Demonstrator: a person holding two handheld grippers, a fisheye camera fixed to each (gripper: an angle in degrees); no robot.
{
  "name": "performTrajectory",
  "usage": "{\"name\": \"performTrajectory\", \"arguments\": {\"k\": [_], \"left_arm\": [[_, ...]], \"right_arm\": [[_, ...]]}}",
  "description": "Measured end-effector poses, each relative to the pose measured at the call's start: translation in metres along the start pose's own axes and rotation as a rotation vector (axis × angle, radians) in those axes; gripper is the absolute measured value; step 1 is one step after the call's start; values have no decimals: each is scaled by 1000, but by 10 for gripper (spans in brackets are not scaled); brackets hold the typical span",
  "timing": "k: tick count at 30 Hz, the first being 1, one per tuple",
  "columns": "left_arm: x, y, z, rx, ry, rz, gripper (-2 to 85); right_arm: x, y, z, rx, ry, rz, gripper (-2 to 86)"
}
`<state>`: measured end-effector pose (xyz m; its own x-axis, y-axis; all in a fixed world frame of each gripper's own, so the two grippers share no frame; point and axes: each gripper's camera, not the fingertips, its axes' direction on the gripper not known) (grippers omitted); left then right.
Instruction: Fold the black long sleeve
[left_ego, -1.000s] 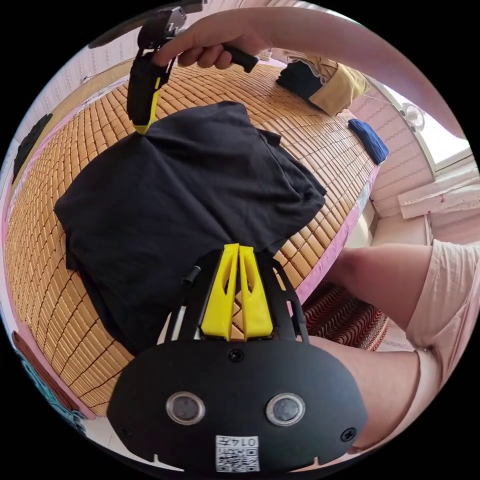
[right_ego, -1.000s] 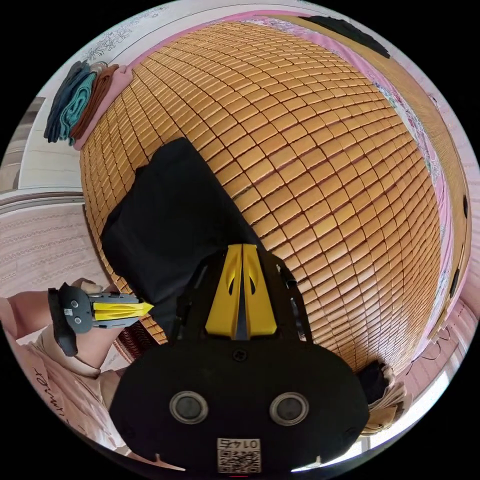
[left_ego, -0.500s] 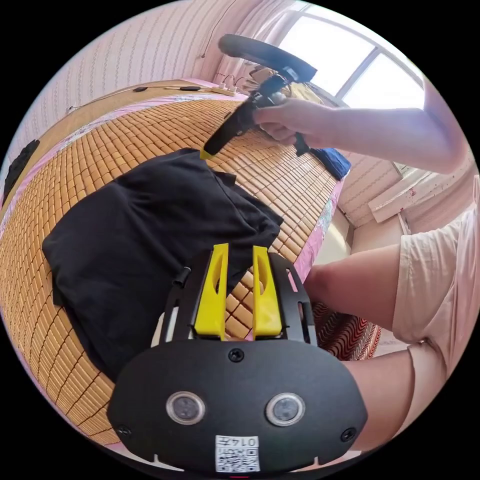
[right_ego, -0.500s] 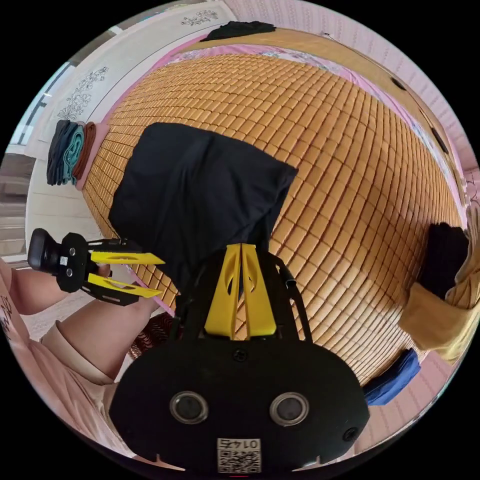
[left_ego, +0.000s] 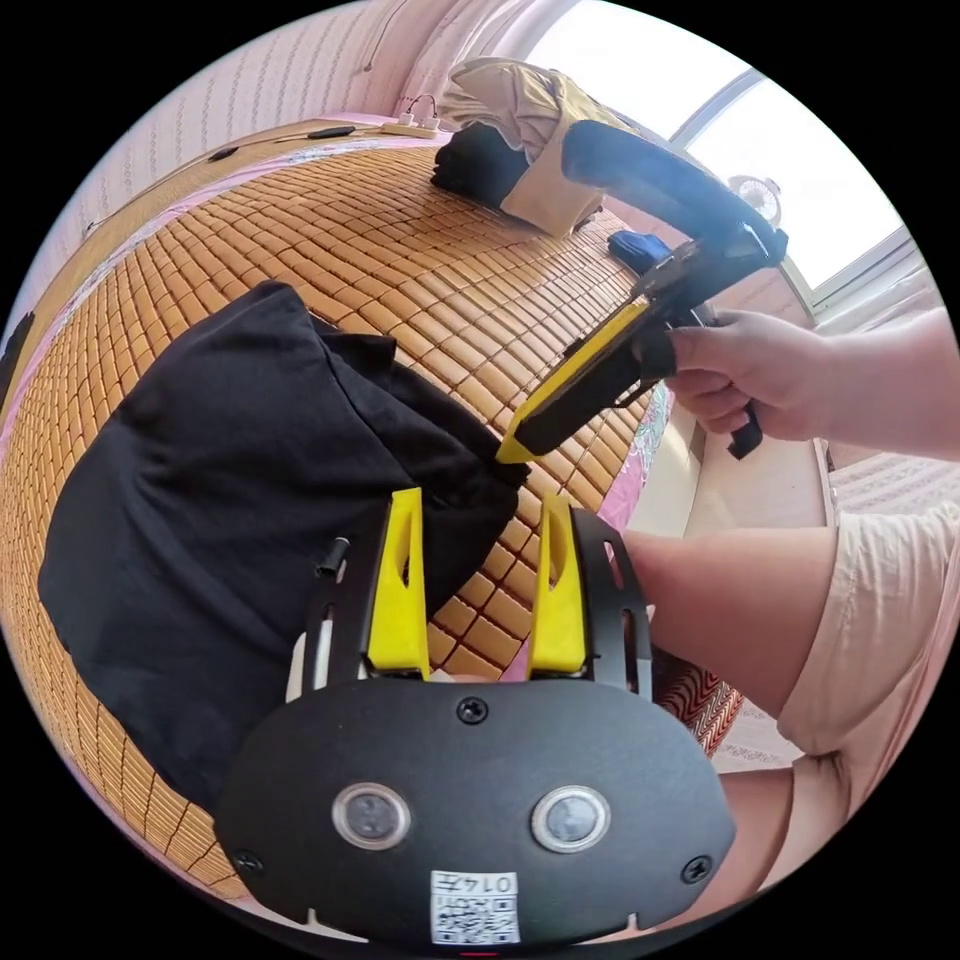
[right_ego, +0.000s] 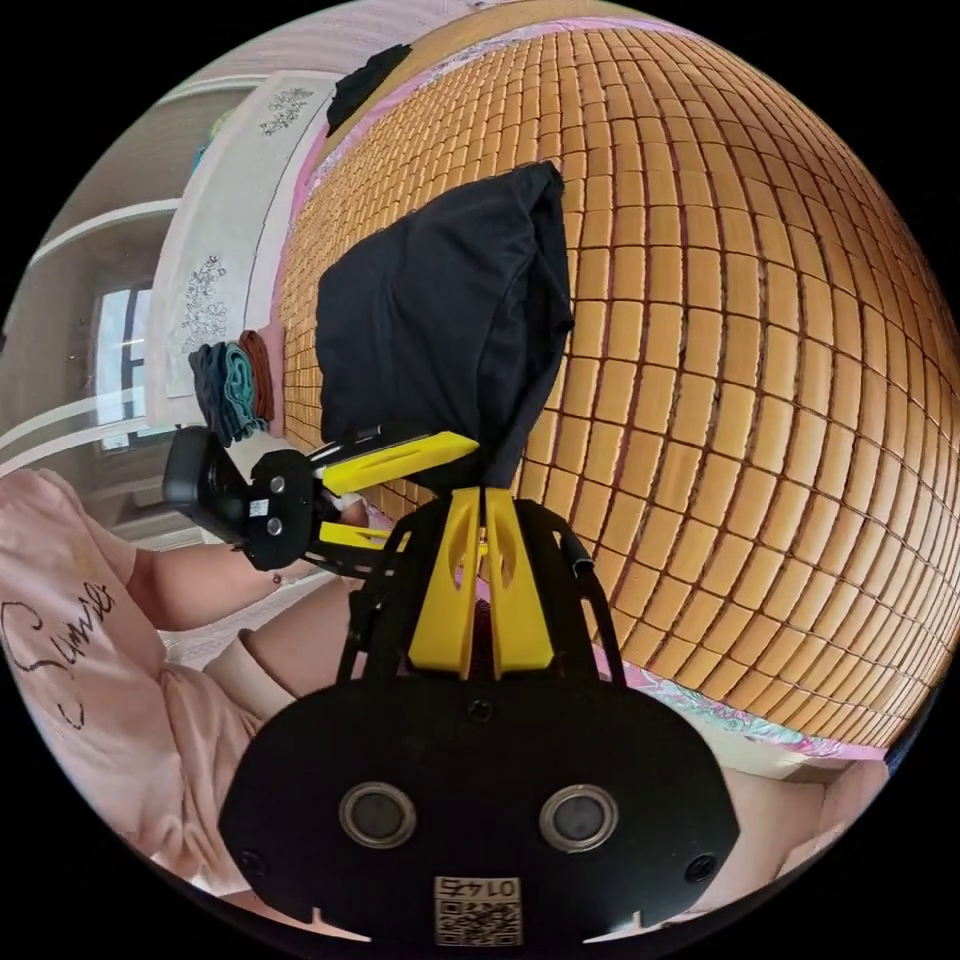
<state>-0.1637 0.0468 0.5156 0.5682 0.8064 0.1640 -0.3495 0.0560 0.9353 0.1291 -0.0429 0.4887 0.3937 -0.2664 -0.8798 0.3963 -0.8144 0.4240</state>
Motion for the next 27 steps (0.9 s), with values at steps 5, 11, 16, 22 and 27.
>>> {"name": "performTrajectory", "arguments": {"k": [5,11,16,22,27], "left_arm": [[-1,4,-6,15,-55,-79,57],[2,20,-29,48,-56,-67,3],[13,35,-47,45,6,-14,2],[20,51,-70,81,78,-9,2],[24,45,-85,182,202,-21,1]], "right_arm": [[-3,6,-26,59,-219,-78,16],[51,23,-44,232,-169,69,124],[90,4,-25,332,-355,165,183],[106,-24,-15,410,-536,231,67],[88,0,-54,517,-506,221,50]]}}
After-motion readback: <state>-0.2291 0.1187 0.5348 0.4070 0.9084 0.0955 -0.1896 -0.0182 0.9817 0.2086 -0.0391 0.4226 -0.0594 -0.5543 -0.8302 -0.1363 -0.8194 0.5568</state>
